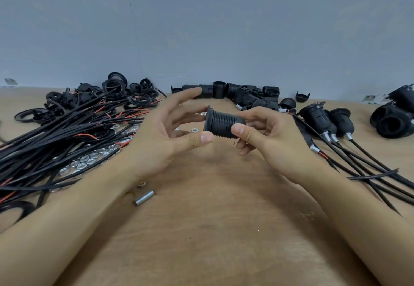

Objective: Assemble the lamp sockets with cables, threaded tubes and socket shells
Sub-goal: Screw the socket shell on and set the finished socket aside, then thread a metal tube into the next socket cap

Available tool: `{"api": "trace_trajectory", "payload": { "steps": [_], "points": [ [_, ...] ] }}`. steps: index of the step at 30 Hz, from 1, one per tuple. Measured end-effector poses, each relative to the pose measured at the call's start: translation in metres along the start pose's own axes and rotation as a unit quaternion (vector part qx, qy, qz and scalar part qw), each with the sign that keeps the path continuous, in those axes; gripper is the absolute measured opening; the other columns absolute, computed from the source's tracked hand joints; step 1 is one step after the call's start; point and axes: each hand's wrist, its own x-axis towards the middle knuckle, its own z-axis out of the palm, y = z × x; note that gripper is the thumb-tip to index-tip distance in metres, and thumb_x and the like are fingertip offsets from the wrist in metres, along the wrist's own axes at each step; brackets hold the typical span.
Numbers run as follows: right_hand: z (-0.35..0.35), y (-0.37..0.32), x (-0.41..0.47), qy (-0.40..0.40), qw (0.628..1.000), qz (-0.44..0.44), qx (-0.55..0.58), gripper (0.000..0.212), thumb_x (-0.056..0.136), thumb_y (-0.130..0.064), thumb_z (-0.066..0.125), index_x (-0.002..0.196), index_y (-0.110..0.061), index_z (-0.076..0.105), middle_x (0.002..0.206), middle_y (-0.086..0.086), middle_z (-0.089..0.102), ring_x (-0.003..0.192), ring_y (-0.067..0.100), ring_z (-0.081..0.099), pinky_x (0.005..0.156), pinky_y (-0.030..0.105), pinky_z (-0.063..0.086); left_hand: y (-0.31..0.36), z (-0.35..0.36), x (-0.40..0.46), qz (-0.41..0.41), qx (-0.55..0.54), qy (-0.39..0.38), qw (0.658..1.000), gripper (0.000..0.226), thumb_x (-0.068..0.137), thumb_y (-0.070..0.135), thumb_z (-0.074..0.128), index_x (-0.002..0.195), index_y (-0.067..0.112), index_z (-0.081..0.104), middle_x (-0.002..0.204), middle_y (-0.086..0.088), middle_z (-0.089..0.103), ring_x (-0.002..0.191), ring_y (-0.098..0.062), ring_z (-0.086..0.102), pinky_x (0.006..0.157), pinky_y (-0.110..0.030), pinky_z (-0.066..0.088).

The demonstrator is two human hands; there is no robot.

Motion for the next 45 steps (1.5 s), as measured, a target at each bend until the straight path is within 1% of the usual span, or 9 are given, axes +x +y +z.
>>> {"api": "trace_trajectory", "payload": {
  "steps": [5, 9, 14, 20, 24, 29, 34, 41, 45],
  "points": [
    [0.0, 0.002, 0.0, 0.002, 1.0, 0.013, 0.016, 0.013, 0.087, -0.013, 0.072, 0.099, -0.017, 0.071, 0.089, 0.01, 0.07, 0.063, 0.019, 0.067, 0.059, 0.031, 0.057, 0.001, 0.001, 0.002, 0.024, -0.027, 0.022, 0.999, 0.048, 0.085, 0.017, 0.067, 0.131, 0.011, 0.054, 0.118, -0.002, 0.072, 0.119, -0.016, 0.063, 0.087, -0.021, 0.051],
    [0.002, 0.001, -0.001, -0.003, 1.0, 0.014, 0.006, 0.014, 0.088, -0.011, 0.07, 0.098, -0.022, 0.07, 0.087, 0.007, 0.069, 0.064, 0.019, 0.066, 0.059, 0.034, 0.059, 0.001, -0.006, 0.005, 0.07, -0.062, 0.156, 0.983, 0.035, 0.082, 0.042, 0.058, 0.088, 0.01, 0.072, 0.057, -0.003, 0.066, 0.085, -0.026, 0.07, 0.076, -0.023, 0.049],
    [0.004, 0.0, -0.002, -0.014, 1.0, 0.021, 0.007, 0.018, 0.089, -0.007, 0.068, 0.095, -0.024, 0.068, 0.087, 0.005, 0.068, 0.064, 0.018, 0.064, 0.06, 0.034, 0.06, -0.009, -0.004, 0.003, 0.004, 0.019, 0.071, 0.997, 0.058, 0.08, 0.06, 0.047, 0.124, 0.026, 0.062, 0.12, 0.001, 0.071, 0.124, -0.013, 0.058, 0.096, -0.039, 0.042],
    [0.0, 0.001, 0.0, -0.009, 1.0, 0.013, -0.005, 0.013, 0.092, -0.007, 0.065, 0.101, -0.015, 0.068, 0.088, 0.008, 0.068, 0.065, 0.019, 0.065, 0.061, 0.031, 0.058, 0.005, -0.01, 0.004, 0.018, -0.138, 0.209, 0.968, 0.066, 0.089, 0.054, 0.034, 0.098, -0.003, 0.066, 0.048, -0.005, 0.059, 0.078, -0.028, 0.069, 0.086, -0.032, 0.046],
    [-0.001, 0.001, 0.0, -0.002, 1.0, 0.014, -0.002, 0.012, 0.092, -0.008, 0.064, 0.102, -0.014, 0.067, 0.088, 0.005, 0.068, 0.066, 0.019, 0.065, 0.061, 0.03, 0.056, 0.002, -0.003, 0.002, 0.018, -0.083, 0.177, 0.981, 0.049, 0.089, 0.051, 0.042, 0.088, 0.01, 0.069, 0.07, -0.007, 0.072, 0.078, -0.02, 0.066, 0.069, -0.027, 0.047],
    [-0.003, -0.001, 0.0, 0.016, 1.0, 0.021, -0.011, 0.013, 0.093, -0.008, 0.064, 0.103, -0.015, 0.067, 0.092, 0.007, 0.068, 0.065, 0.017, 0.065, 0.06, 0.03, 0.057, -0.01, 0.004, -0.001, -0.014, 0.024, 0.052, 0.998, 0.066, 0.078, 0.063, 0.042, 0.13, 0.026, 0.057, 0.127, 0.008, 0.067, 0.122, -0.008, 0.057, 0.09, -0.03, 0.043],
    [-0.002, -0.003, -0.002, 0.023, 0.998, 0.039, -0.042, 0.014, 0.092, -0.009, 0.066, 0.104, -0.016, 0.067, 0.096, 0.006, 0.069, 0.065, 0.015, 0.065, 0.062, 0.031, 0.058, 0.001, 0.0, -0.001, 0.076, -0.094, 0.1, 0.988, 0.058, 0.089, 0.049, 0.035, 0.111, 0.004, 0.064, 0.076, -0.015, 0.073, 0.098, -0.032, 0.067, 0.089, -0.033, 0.047],
    [-0.016, -0.014, 0.005, 0.303, 0.94, -0.001, -0.157, 0.019, 0.088, -0.033, 0.069, 0.105, -0.03, 0.063, 0.096, -0.019, 0.065, 0.087, -0.007, 0.061, 0.077, 0.015, 0.046, 0.0, 0.004, -0.001, 0.08, 0.024, 0.169, 0.982, 0.038, 0.088, 0.048, 0.047, 0.087, 0.016, 0.068, 0.057, -0.007, 0.066, 0.067, -0.021, 0.061, 0.07, -0.029, 0.044],
    [-0.04, -0.013, 0.006, 0.366, 0.882, 0.071, -0.287, 0.042, 0.09, -0.023, 0.064, 0.129, -0.016, 0.051, 0.126, 0.001, 0.054, 0.122, 0.019, 0.045, 0.099, 0.029, 0.038, -0.004, 0.011, -0.003, 0.066, 0.095, 0.163, 0.98, 0.028, 0.092, 0.041, 0.055, 0.092, 0.015, 0.066, 0.059, -0.002, 0.067, 0.06, -0.024, 0.057, 0.062, -0.028, 0.041]
  ]
}}
